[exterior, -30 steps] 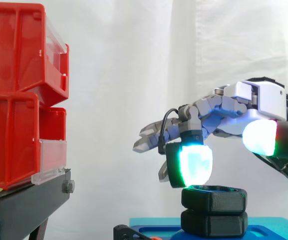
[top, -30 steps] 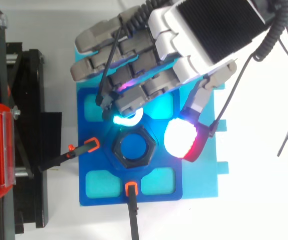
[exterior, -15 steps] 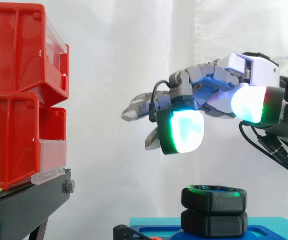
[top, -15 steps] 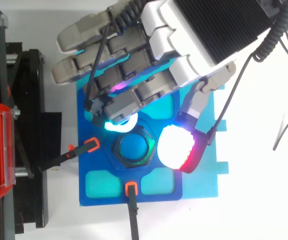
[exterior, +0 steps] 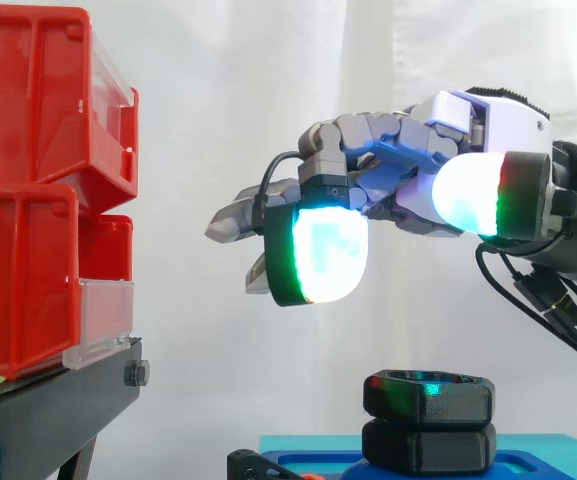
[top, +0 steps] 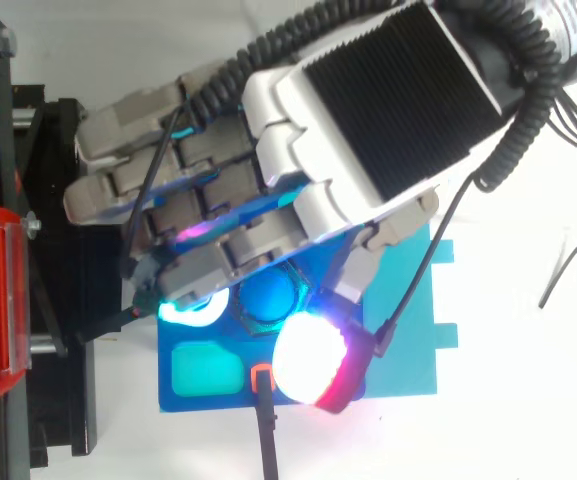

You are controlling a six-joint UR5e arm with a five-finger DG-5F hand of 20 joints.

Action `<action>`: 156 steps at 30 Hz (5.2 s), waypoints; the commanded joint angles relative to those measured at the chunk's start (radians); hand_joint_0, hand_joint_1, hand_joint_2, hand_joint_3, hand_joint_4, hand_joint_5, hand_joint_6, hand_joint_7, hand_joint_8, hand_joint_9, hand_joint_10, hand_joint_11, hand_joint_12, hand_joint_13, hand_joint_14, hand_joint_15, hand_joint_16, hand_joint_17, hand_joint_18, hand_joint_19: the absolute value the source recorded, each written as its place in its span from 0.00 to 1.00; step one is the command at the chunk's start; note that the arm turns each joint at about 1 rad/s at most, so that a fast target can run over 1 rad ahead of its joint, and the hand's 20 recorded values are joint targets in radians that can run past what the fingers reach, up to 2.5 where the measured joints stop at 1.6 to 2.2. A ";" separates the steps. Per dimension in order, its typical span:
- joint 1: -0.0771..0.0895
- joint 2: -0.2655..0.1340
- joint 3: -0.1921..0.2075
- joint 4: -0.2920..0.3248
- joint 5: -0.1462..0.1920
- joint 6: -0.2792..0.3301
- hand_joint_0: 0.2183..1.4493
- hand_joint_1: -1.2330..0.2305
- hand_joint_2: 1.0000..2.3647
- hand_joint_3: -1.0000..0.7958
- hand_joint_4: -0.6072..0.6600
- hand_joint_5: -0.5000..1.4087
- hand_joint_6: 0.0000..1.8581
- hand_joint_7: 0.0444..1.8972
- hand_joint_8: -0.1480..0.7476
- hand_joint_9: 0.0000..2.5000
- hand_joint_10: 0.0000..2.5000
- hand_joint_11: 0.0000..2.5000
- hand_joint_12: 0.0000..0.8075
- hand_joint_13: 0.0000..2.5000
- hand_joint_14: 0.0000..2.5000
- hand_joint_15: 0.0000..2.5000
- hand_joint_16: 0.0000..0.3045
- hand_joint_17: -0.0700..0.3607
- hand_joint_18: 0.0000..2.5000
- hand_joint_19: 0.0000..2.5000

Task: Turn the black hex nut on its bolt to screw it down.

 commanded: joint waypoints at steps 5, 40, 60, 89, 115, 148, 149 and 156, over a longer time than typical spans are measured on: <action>0.037 -0.001 -0.005 -0.045 0.046 -0.009 0.23 0.62 0.00 0.28 0.61 0.22 0.27 0.64 0.43 0.29 0.00 0.04 0.34 0.15 0.00 0.00 0.15 0.40 0.07 0.09; 0.072 0.000 -0.061 -0.039 0.088 -0.055 0.23 0.62 0.00 0.28 0.61 0.22 0.27 0.71 0.43 0.29 0.00 0.04 0.34 0.15 0.00 0.00 0.15 0.40 0.07 0.09; 0.068 -0.018 -0.061 0.001 0.085 -0.055 0.22 0.58 0.00 0.28 0.62 0.22 0.27 0.67 0.43 0.29 0.00 0.05 0.34 0.15 0.00 0.00 0.15 0.40 0.07 0.08; 0.063 -0.018 -0.063 -0.006 0.077 -0.055 0.04 0.55 0.00 0.28 0.71 0.20 0.27 0.64 0.50 0.25 0.00 0.04 0.47 0.14 0.00 0.00 0.23 0.53 0.11 0.05; 0.036 -0.015 -0.054 -0.027 -0.012 -0.087 0.10 0.64 0.00 0.28 0.70 0.18 0.27 0.49 0.49 0.24 0.00 0.01 0.45 0.14 0.00 0.00 0.21 0.49 0.11 0.07; -0.001 -0.015 -0.046 -0.015 -0.047 -0.084 0.13 0.69 0.00 0.28 0.66 0.20 0.27 0.65 0.49 0.27 0.00 0.04 0.44 0.16 0.00 0.00 0.19 0.47 0.11 0.09; -0.004 -0.015 -0.046 -0.015 -0.050 -0.084 0.13 0.69 0.00 0.28 0.65 0.20 0.27 0.65 0.49 0.27 0.00 0.04 0.44 0.16 0.00 0.00 0.19 0.47 0.11 0.09; -0.020 -0.015 -0.046 -0.007 -0.066 -0.084 0.13 0.68 0.00 0.28 0.66 0.20 0.27 0.65 0.49 0.27 0.00 0.04 0.44 0.16 0.00 0.00 0.20 0.47 0.11 0.09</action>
